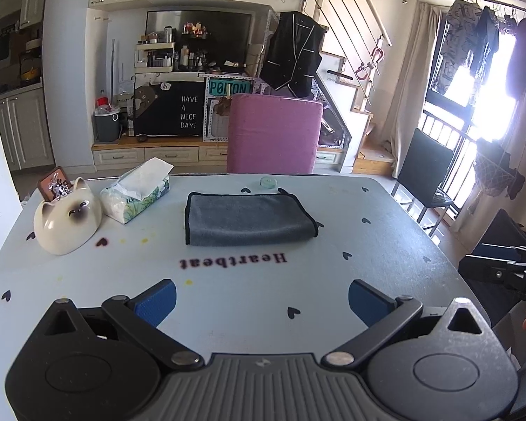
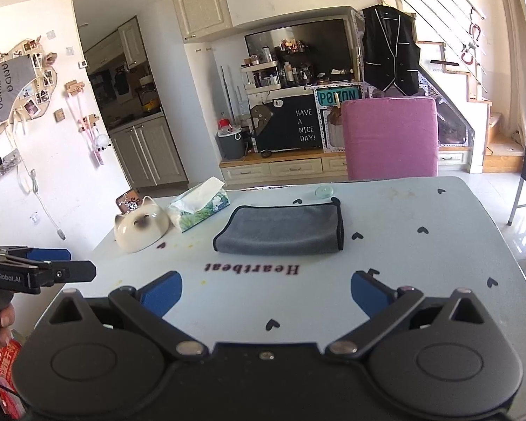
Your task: Fold towel
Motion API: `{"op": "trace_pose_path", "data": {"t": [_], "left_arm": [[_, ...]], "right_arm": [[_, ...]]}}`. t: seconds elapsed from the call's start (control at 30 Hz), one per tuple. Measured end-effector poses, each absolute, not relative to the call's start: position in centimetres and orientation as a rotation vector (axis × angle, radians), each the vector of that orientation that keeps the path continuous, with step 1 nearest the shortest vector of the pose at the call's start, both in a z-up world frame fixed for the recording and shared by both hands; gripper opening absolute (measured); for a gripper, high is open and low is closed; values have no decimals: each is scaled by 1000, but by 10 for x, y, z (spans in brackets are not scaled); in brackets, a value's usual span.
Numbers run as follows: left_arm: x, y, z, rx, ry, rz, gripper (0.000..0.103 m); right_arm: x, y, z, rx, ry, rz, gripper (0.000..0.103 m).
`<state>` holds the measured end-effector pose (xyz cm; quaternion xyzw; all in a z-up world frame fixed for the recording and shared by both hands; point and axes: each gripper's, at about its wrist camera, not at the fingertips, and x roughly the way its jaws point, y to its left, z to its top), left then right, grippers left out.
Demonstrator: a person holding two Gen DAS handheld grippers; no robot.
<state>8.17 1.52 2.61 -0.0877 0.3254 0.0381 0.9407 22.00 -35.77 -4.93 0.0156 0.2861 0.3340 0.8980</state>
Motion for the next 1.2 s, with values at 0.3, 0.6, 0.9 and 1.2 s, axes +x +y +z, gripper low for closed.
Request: {"op": "trace_pose_path", "data": {"t": [0.3, 0.6, 0.9, 1.2], "left_arm": [[52, 7, 27, -160, 651, 60, 103], [24, 6, 29, -182, 629, 70, 103], [9, 4, 27, -179, 626, 67, 103], [1, 1, 20, -175, 650, 68, 103]], "right_arm": [[186, -367, -45, 27, 570, 690, 103], [164, -372, -42, 20, 563, 701, 103], [144, -376, -42, 4, 569, 688, 103], [131, -380, -46, 6, 586, 679, 103]]}}
